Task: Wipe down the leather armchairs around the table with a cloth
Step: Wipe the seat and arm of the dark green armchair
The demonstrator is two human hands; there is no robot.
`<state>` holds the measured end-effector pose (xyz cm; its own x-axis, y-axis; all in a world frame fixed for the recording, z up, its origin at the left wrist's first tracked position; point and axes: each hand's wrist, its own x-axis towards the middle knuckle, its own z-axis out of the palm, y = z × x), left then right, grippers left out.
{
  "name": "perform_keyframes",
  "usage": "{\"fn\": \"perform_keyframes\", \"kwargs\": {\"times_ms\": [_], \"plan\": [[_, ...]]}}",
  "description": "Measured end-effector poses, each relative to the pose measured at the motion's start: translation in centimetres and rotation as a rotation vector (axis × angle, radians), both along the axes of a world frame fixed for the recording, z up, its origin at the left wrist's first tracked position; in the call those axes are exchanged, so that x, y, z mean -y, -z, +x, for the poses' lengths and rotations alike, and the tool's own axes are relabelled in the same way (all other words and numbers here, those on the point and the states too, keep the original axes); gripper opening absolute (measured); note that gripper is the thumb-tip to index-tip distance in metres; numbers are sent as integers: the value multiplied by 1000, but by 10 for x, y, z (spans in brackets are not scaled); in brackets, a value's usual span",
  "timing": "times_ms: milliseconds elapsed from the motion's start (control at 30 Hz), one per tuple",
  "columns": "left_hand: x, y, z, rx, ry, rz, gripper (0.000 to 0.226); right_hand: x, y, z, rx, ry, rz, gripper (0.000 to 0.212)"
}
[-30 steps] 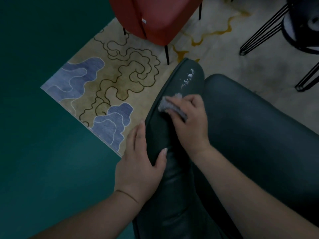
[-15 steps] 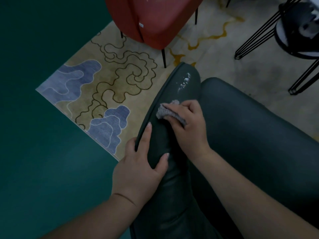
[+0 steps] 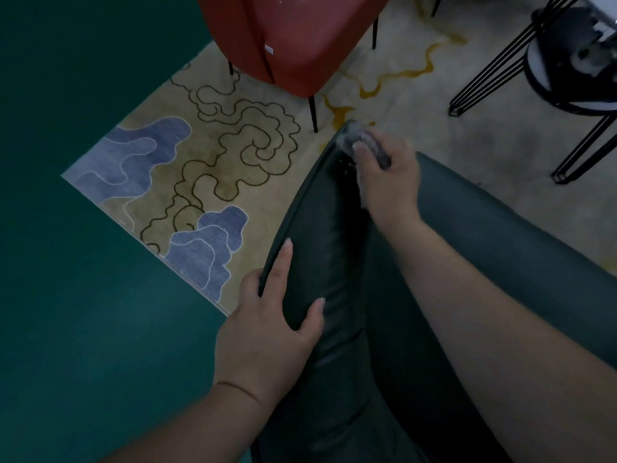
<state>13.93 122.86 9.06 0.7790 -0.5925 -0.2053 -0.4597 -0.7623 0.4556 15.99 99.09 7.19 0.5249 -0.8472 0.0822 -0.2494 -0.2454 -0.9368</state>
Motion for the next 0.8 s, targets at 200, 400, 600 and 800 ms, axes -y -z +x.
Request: {"fn": "perform_keyframes", "kwargs": {"times_ms": [200,400,600,800], "plan": [[0,0,1,-13,-1,-7,78,6,9,15,-83,39,-44,28],[-1,0,1,-12,-4,-24,79,-28,17,-14,-64,-126,-187,28],[-1,0,1,-6,0,-28,78,17,10,28,-84,76,-28,27],[-1,0,1,-4,9,-39,78,-45,20,-25,-26,-193,-290,28]]}}
